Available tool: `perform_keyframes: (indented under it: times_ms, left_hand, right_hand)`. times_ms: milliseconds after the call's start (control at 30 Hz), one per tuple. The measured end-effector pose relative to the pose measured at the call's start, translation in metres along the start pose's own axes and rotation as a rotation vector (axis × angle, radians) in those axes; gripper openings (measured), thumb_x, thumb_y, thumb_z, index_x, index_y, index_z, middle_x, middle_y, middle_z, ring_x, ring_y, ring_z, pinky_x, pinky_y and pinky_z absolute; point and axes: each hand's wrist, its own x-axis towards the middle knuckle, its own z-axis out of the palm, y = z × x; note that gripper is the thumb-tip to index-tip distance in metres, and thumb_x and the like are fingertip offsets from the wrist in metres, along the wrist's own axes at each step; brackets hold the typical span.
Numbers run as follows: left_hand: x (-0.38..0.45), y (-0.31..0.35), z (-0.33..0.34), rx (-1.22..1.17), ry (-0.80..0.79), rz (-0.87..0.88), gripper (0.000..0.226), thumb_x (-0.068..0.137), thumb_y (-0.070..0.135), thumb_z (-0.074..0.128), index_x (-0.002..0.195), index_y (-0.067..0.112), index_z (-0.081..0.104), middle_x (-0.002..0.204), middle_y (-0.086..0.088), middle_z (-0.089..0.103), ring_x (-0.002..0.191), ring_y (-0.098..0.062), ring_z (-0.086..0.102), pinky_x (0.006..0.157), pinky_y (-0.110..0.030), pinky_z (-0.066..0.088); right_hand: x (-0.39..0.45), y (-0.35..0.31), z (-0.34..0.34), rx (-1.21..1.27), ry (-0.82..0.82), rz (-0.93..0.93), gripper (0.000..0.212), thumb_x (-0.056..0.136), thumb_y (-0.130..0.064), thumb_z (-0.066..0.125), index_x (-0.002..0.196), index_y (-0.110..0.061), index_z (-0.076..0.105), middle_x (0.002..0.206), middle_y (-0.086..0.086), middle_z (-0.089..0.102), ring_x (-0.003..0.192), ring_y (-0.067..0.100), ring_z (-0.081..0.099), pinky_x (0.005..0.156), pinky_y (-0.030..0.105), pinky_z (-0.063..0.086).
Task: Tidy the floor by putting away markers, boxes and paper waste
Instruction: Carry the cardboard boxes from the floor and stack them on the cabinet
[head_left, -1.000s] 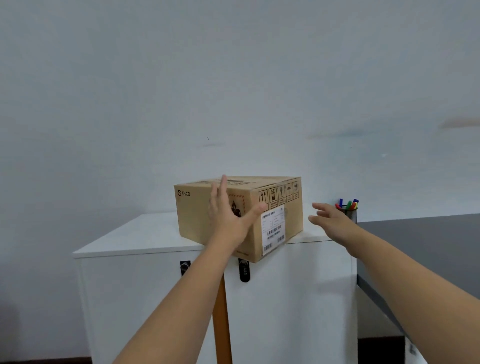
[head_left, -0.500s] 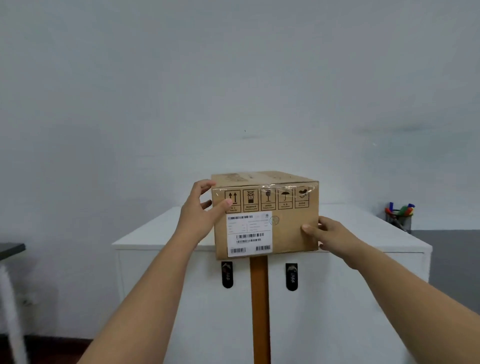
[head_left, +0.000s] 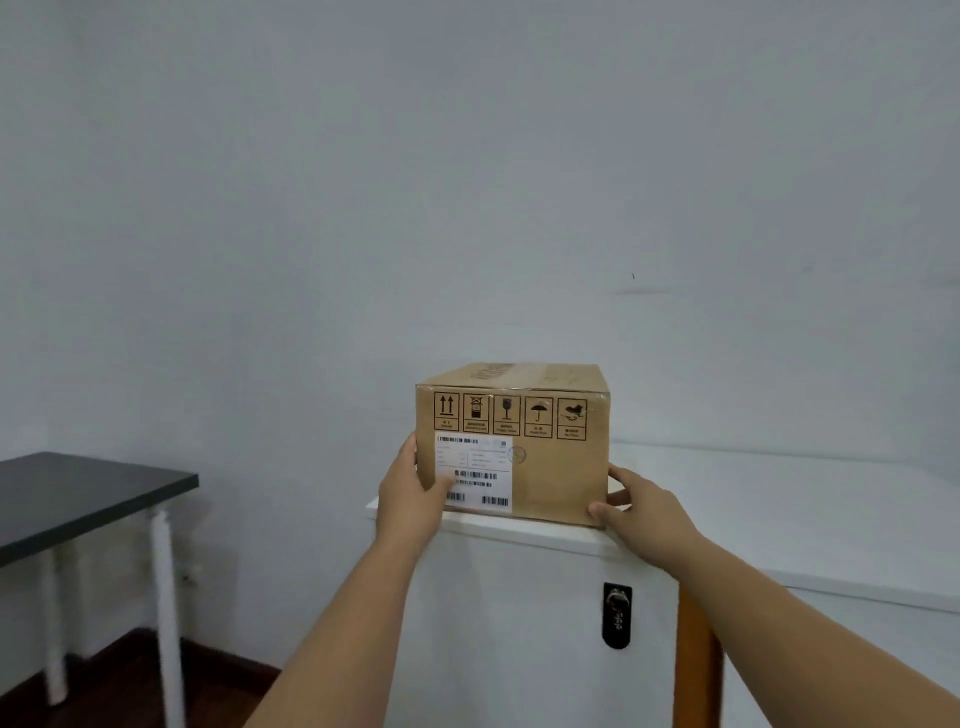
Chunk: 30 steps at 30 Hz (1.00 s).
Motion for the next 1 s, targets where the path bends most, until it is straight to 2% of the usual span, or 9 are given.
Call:
perform_keyframes:
  times_ms: [100,200,367,500,633,700,833,933,1000]
  left_hand:
    - [0.024,-0.016,-0.001,0.092,0.009,-0.018,0.056,0.089,0.006,0.066,0.137,0.027,0.046,0.11,0.015,0.053,0.111,-0.013,0.057,0.089,-0.024,0.044]
    - [0.046,-0.025,0.008,0.145,0.015,-0.042,0.057,0.089,0.007,0.066,0.139,0.023,0.044,0.117,0.012,0.055,0.113,-0.018,0.057,0.091,-0.028,0.044]
    - [0.073,-0.043,0.027,0.263,-0.082,-0.107,0.067,0.092,0.009,0.059,0.15,0.021,0.028,0.132,-0.006,0.059,0.119,-0.027,0.057,0.095,-0.035,0.045]
    - [0.092,-0.055,0.038,0.4,-0.108,-0.153,0.062,0.093,0.011,0.058,0.147,0.009,0.027,0.126,-0.014,0.061,0.113,-0.033,0.059,0.088,-0.039,0.047]
    - [0.099,-0.057,0.045,0.453,-0.087,-0.21,0.064,0.095,0.01,0.052,0.15,0.002,0.018,0.123,-0.018,0.06,0.111,-0.034,0.059,0.087,-0.04,0.048]
    - [0.093,-0.053,0.046,0.477,-0.09,-0.218,0.073,0.096,0.012,0.052,0.154,0.001,0.008,0.134,-0.019,0.052,0.12,-0.035,0.053,0.095,-0.041,0.045]
    - [0.068,-0.04,0.046,0.447,0.008,-0.033,0.081,0.092,0.017,0.058,0.156,0.01,0.008,0.162,-0.009,0.013,0.143,-0.033,0.022,0.117,-0.045,0.027]
    - [0.04,-0.009,0.065,0.427,0.052,0.159,0.082,0.09,0.019,0.058,0.156,0.017,0.009,0.163,-0.003,0.005,0.146,-0.03,0.014,0.119,-0.048,0.021]
    - [0.017,0.021,0.089,0.364,-0.028,0.254,0.078,0.091,0.018,0.055,0.156,0.02,0.013,0.163,0.001,0.006,0.148,-0.026,0.01,0.12,-0.049,0.016]
  right_hand:
    - [0.02,-0.005,0.017,-0.054,0.029,0.019,0.058,0.092,-0.036,0.057,0.146,-0.028,0.037,0.104,-0.006,0.068,0.099,0.015,0.059,0.084,0.027,0.044]
    - [0.038,-0.004,0.029,-0.106,0.061,0.046,0.054,0.091,-0.037,0.054,0.142,-0.027,0.042,0.088,-0.009,0.063,0.092,0.016,0.06,0.08,0.029,0.048]
    - [0.06,0.002,0.039,-0.163,0.108,0.083,0.053,0.088,-0.042,0.05,0.139,-0.028,0.043,0.105,0.0,0.066,0.096,0.021,0.061,0.084,0.039,0.053]
    - [0.075,0.004,0.044,-0.368,0.124,0.072,0.052,0.091,-0.047,0.045,0.137,-0.024,0.045,0.124,0.003,0.061,0.113,0.026,0.054,0.093,0.042,0.048]
    - [0.081,0.001,0.048,-0.514,0.133,0.045,0.05,0.089,-0.052,0.04,0.129,-0.023,0.051,0.12,0.003,0.059,0.112,0.027,0.053,0.089,0.038,0.047]
    - [0.078,0.001,0.047,-0.524,0.126,0.065,0.049,0.09,-0.052,0.04,0.127,-0.022,0.054,0.12,0.003,0.058,0.112,0.026,0.052,0.089,0.037,0.045]
    - [0.06,0.009,0.031,-0.489,0.087,0.102,0.047,0.094,-0.05,0.039,0.131,-0.024,0.052,0.127,0.002,0.053,0.118,0.024,0.049,0.094,0.036,0.043]
    - [0.035,0.027,-0.005,-0.487,0.083,0.148,0.045,0.096,-0.048,0.038,0.132,-0.026,0.051,0.132,0.004,0.05,0.122,0.025,0.046,0.097,0.038,0.041]
    - [0.014,0.046,-0.04,-0.453,0.122,0.201,0.041,0.095,-0.045,0.041,0.129,-0.025,0.054,0.132,0.007,0.05,0.122,0.027,0.047,0.099,0.04,0.042]
